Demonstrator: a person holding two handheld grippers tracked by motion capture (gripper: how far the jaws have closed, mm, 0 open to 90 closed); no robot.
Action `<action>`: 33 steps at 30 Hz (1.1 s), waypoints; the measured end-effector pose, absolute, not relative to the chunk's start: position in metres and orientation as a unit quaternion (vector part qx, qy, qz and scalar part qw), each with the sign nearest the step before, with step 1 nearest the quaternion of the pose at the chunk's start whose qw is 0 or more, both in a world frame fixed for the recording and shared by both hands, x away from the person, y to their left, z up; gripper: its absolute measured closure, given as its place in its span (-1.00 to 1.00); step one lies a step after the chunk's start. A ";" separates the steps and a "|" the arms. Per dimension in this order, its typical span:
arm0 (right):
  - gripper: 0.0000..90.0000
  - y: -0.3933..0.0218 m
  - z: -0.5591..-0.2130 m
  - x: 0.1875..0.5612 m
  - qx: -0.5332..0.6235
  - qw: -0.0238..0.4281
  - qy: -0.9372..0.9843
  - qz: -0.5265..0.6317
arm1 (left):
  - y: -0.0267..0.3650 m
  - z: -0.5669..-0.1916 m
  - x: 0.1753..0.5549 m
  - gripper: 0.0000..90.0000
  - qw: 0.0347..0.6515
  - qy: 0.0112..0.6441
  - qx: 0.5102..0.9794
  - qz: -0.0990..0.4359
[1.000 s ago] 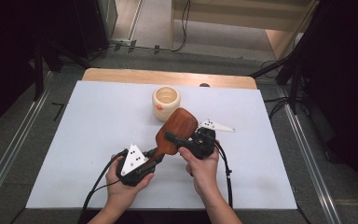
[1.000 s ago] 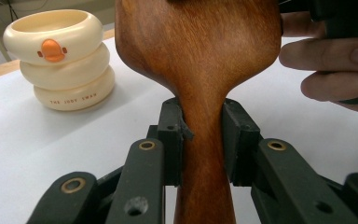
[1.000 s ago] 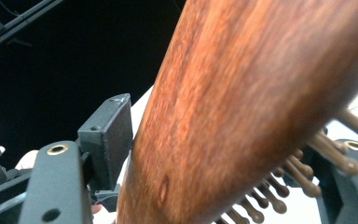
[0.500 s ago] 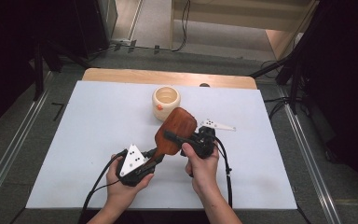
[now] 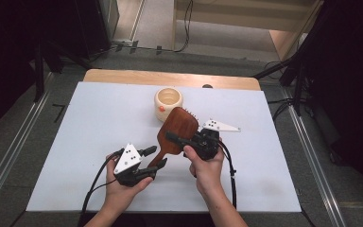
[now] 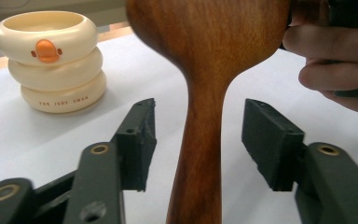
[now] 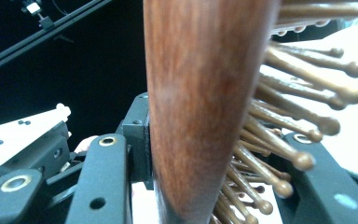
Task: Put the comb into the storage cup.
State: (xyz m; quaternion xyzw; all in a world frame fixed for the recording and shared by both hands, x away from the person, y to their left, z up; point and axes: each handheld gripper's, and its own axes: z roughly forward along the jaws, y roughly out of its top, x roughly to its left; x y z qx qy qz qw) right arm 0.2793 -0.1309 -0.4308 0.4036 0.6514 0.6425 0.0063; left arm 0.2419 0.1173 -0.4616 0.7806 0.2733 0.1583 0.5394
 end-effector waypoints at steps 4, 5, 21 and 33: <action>0.16 -0.132 -0.428 0.279 0.398 0.018 0.657 0.641 | 0.122 -0.461 0.243 -0.18 0.546 0.281 0.774 0.154; 0.16 -0.131 -0.428 0.278 0.398 0.018 0.657 0.640 | 0.122 -0.461 0.243 -0.25 0.546 0.281 0.774 0.154; 0.16 -0.137 -0.422 0.282 0.396 0.053 0.662 0.634 | 0.152 -0.460 0.246 -1.00 0.565 0.316 0.745 0.164; 0.16 -0.144 -0.410 0.286 0.395 0.078 0.664 0.630 | 0.182 -0.464 0.248 -1.00 0.567 0.326 0.734 0.182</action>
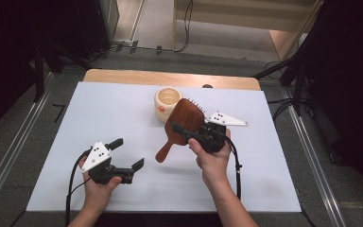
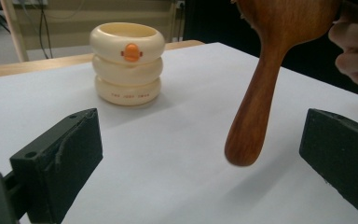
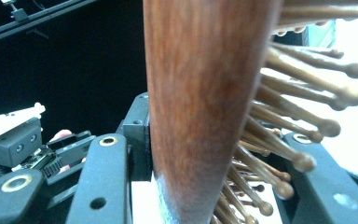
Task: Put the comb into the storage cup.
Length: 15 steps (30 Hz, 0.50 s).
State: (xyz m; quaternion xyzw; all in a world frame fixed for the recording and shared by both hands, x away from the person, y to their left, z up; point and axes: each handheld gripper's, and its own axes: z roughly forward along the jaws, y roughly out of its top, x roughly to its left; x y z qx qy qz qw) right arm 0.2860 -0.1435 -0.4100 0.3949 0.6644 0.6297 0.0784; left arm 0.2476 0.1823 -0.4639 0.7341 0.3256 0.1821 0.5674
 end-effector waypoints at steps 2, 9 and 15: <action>0.16 -0.145 -0.407 0.288 0.396 0.082 0.664 0.629 | 0.188 -0.465 0.248 -1.00 0.565 0.326 0.735 0.184; 0.16 -0.149 -0.403 0.293 0.399 0.093 0.663 0.627 | 0.207 -0.468 0.247 -1.00 0.567 0.328 0.730 0.193; 0.16 -0.151 -0.399 0.297 0.398 0.104 0.665 0.624 | 0.222 -0.470 0.249 -1.00 0.564 0.341 0.726 0.198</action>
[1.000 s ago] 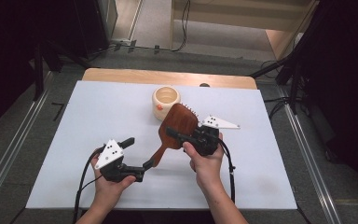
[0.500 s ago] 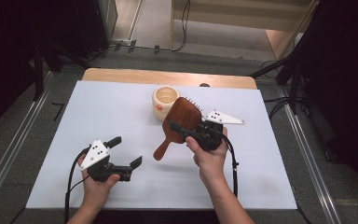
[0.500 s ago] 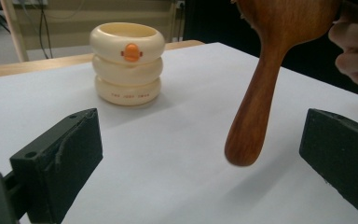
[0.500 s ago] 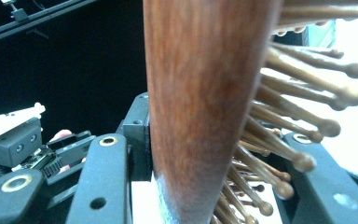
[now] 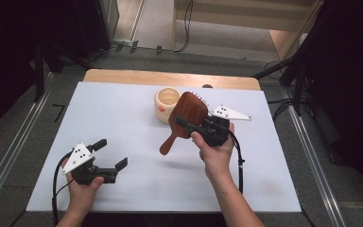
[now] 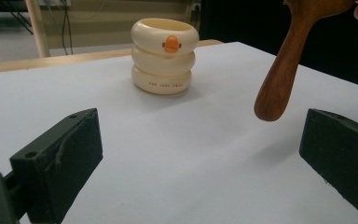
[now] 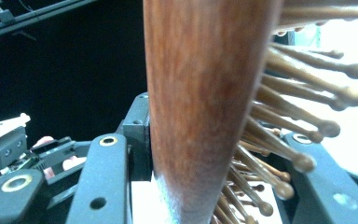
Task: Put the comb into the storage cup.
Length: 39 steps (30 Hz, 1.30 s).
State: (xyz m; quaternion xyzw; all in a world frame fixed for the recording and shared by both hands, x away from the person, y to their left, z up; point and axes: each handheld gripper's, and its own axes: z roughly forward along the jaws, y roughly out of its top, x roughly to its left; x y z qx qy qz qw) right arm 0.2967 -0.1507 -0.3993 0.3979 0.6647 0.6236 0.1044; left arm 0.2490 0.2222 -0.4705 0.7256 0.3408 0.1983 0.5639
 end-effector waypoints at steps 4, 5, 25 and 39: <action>0.16 -0.151 -0.397 0.299 0.397 0.108 0.666 0.623 | 0.230 -0.471 0.249 -1.00 0.565 0.342 0.724 0.200; 0.17 -0.152 -0.397 0.300 0.396 0.109 0.665 0.624 | 0.232 -0.472 0.249 -1.00 0.565 0.342 0.724 0.200; 0.17 -0.157 -0.388 0.314 0.400 0.131 0.662 0.620 | 0.275 -0.478 0.245 -1.00 0.547 0.375 0.715 0.224; 0.17 -0.163 -0.377 0.324 0.405 0.146 0.656 0.620 | 0.294 -0.484 0.247 -1.00 0.544 0.394 0.703 0.234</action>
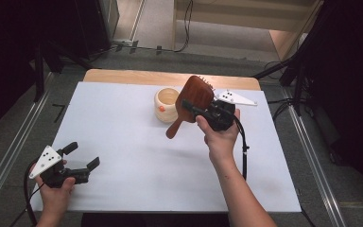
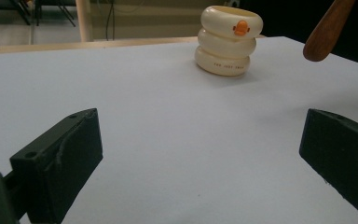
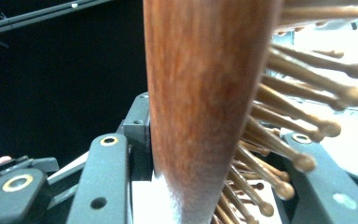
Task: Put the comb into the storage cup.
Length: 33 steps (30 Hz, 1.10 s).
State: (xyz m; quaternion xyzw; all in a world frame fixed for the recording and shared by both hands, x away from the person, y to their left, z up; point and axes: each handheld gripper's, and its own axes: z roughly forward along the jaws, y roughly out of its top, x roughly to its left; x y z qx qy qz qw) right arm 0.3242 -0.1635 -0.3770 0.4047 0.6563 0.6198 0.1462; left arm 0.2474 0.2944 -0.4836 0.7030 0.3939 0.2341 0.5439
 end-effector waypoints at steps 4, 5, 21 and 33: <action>0.17 -0.165 -0.375 0.327 0.407 0.149 0.653 0.621 | 0.294 -0.485 0.247 -1.00 0.545 0.394 0.702 0.234; 0.17 -0.165 -0.375 0.328 0.407 0.151 0.653 0.621 | 0.294 -0.486 0.247 -1.00 0.546 0.394 0.702 0.233; 0.17 -0.166 -0.365 0.340 0.408 0.158 0.648 0.623 | 0.293 -0.488 0.246 -1.00 0.545 0.392 0.703 0.233; 0.17 -0.167 -0.356 0.349 0.407 0.170 0.647 0.622 | 0.293 -0.488 0.246 -1.00 0.546 0.392 0.703 0.233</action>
